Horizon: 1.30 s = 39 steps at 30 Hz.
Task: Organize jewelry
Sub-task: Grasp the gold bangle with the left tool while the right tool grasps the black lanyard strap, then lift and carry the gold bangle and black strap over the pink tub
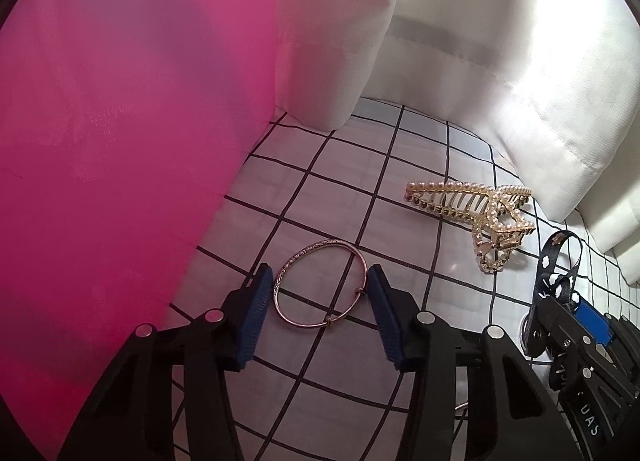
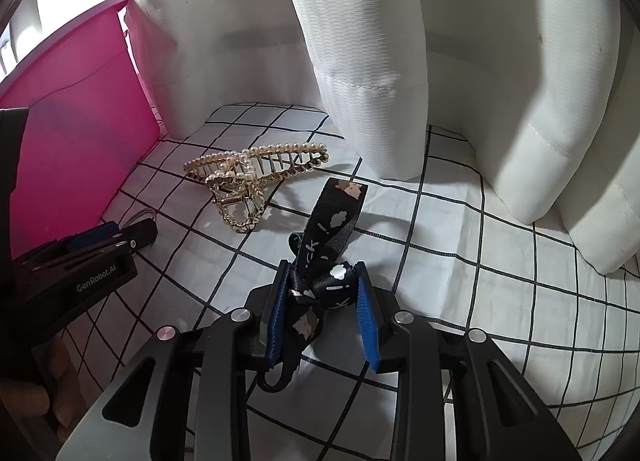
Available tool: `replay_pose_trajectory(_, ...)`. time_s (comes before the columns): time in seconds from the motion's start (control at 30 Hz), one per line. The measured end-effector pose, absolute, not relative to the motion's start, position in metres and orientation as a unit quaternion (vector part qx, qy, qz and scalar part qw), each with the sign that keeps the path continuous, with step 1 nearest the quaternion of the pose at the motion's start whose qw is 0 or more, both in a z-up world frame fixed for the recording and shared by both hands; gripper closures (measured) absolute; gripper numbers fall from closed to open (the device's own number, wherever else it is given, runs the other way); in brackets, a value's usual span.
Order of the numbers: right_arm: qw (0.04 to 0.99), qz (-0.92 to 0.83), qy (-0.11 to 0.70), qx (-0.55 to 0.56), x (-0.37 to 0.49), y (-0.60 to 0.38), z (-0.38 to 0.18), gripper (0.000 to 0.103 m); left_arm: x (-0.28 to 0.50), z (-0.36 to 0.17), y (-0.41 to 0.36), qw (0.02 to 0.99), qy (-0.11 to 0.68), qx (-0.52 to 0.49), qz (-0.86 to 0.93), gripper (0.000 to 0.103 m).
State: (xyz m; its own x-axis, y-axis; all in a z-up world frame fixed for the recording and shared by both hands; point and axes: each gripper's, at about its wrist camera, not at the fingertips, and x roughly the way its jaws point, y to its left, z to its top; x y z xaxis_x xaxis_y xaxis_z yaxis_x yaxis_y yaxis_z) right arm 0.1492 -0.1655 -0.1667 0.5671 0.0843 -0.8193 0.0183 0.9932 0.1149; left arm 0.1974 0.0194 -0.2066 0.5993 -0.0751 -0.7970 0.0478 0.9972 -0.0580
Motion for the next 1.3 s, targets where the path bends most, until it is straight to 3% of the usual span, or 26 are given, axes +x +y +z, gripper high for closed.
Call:
replay_pose_trajectory(0.43,0.884,0.026,0.459,0.085,0.135,-0.171,-0.164,0.083,0.186,-0.201,0.024,0.894,0.445,-0.009,-0.048,0.056)
replay_pose_trajectory(0.87,0.892,0.017,0.439,0.106,0.104,-0.184,-0.14,0.084,0.151,-0.183,0.029,0.897,0.435,0.005,-0.081,0.056)
replay_pose_trajectory(1.3,0.908,0.012,0.406,0.1,0.066,-0.191,-0.078,0.084,0.111,-0.142,0.027,0.907,0.405,0.007,-0.116,0.056)
